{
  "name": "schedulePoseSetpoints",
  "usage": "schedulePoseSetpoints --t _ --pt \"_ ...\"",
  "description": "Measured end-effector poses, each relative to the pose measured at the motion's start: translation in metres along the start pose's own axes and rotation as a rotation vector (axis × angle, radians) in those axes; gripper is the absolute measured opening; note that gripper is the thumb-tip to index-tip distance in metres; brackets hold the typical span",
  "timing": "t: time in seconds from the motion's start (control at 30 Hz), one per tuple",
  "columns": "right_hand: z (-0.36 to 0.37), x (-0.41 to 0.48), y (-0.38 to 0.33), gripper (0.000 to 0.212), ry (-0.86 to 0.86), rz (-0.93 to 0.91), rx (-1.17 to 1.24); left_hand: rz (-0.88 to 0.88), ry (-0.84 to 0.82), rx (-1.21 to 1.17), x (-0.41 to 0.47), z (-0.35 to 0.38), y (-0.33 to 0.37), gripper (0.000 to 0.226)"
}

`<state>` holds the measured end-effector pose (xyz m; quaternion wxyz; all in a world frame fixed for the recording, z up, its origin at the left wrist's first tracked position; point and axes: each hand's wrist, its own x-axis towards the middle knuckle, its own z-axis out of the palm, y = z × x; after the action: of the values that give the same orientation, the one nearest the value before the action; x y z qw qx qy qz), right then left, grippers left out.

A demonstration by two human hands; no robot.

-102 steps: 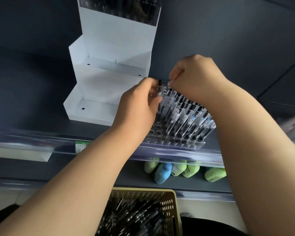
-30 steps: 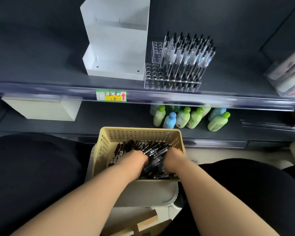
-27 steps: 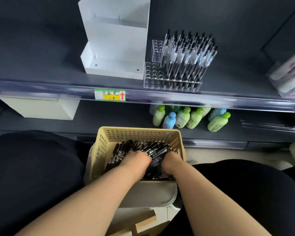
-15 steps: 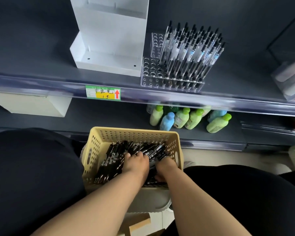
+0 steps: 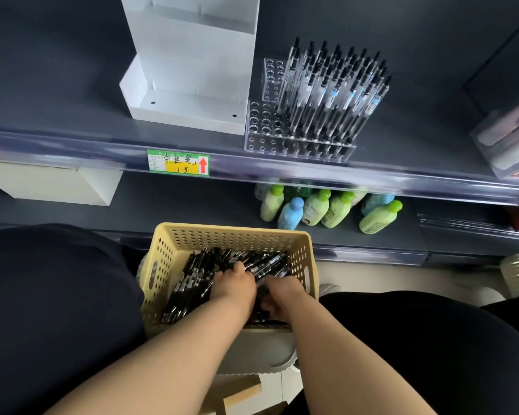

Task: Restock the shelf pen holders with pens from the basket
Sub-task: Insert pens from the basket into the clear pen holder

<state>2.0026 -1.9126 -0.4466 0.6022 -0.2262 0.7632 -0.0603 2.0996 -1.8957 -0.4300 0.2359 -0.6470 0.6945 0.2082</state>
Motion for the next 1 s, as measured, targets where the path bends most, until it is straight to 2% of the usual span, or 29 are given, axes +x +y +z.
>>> schedulePoseSetpoints --t 0.17,0.27,0.4,0.47,0.53,0.7,0.83,1.0 --pt "0.001 -0.014 -0.006 0.021 -0.015 -0.071 0.012 -0.095 0.032 -0.199 -0.005 -0.008 -0.008 0.037" --pt "0.0 -0.028 -0.011 0.012 -0.007 -0.181 0.005 -0.125 0.082 -0.354 -0.014 -0.013 -0.016 0.032" --pt "-0.002 -0.055 -0.017 0.017 0.086 -0.48 -0.192 -0.117 0.22 -0.496 -0.032 -0.024 -0.023 0.025" --pt "-0.003 -0.072 -0.023 0.013 0.145 -0.636 -0.326 -0.083 0.327 -0.566 -0.041 -0.037 -0.026 0.022" --pt "-0.009 -0.089 -0.033 0.007 0.206 -0.767 -0.349 -0.033 0.457 -0.655 -0.05 -0.057 -0.028 0.018" --pt "-0.043 -0.131 -0.084 0.014 0.405 -1.059 -0.238 0.116 0.725 -0.859 -0.066 -0.121 -0.034 0.012" --pt "-0.068 -0.169 -0.132 0.017 0.404 -1.258 -0.021 0.203 0.832 -0.947 -0.068 -0.173 -0.051 0.019" --pt "-0.086 -0.196 -0.192 0.018 0.47 -1.442 0.038 0.195 0.948 -1.05 -0.053 -0.224 -0.067 0.016"
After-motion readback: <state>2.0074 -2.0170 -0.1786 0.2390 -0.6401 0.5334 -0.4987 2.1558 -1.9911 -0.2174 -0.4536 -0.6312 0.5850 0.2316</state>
